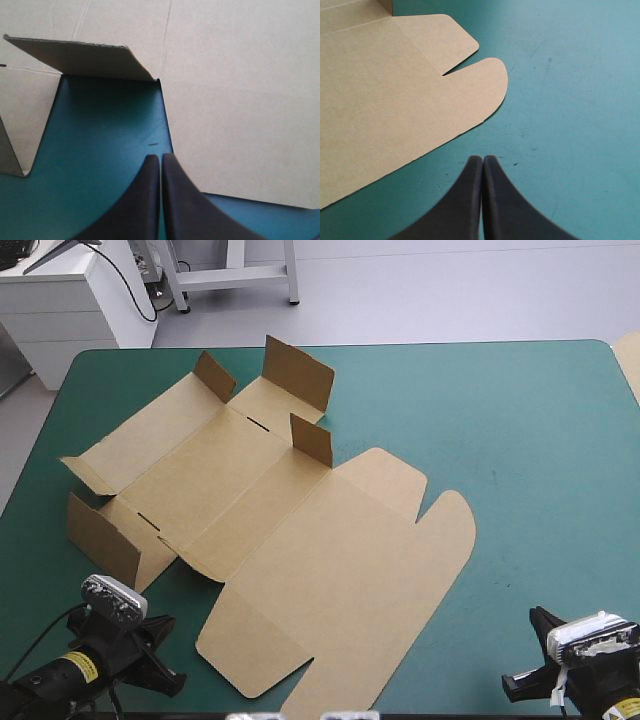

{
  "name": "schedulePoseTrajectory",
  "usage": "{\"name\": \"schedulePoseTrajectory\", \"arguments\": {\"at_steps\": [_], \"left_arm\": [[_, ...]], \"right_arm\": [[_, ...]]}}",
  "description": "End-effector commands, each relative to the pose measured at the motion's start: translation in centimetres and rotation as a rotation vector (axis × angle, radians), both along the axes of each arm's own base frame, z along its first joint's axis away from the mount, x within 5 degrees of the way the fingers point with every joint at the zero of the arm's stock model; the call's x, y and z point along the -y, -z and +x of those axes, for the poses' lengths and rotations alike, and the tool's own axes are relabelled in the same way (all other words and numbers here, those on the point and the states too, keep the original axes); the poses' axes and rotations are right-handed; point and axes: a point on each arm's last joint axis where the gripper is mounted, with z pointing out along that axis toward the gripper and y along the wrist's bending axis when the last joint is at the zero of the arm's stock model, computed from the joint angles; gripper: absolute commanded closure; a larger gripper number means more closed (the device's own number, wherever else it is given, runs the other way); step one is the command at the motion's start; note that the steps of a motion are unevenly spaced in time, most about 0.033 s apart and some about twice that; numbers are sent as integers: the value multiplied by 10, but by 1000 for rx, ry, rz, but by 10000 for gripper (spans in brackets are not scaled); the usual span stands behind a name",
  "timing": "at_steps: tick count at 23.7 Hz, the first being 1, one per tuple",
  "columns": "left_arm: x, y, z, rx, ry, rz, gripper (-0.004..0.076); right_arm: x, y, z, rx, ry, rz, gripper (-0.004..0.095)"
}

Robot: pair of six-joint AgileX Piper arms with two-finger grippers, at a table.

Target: Fold the box

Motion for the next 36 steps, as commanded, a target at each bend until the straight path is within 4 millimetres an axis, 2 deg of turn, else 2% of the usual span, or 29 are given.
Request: {"name": "schedulePoseTrajectory", "arguments": {"at_steps": [1, 19, 23, 28, 36], "left_arm": [[3, -14, 4, 65, -6, -53, 731], [3, -13, 4, 63, -6, -53, 731], [3, -13, 4, 63, -6, -53, 731], [3, -13, 4, 63, -6, -53, 731], [3, -13, 4, 63, -6, -53, 731]], "right_arm": [[0, -13, 3, 81, 6, 18, 929], [0, -13, 3, 81, 6, 18, 929], [-1, -30, 4, 88, 0, 23, 929], [0, -68, 29, 73, -19, -31, 929], [0, -95, 75, 19, -25, -33, 929]]}}
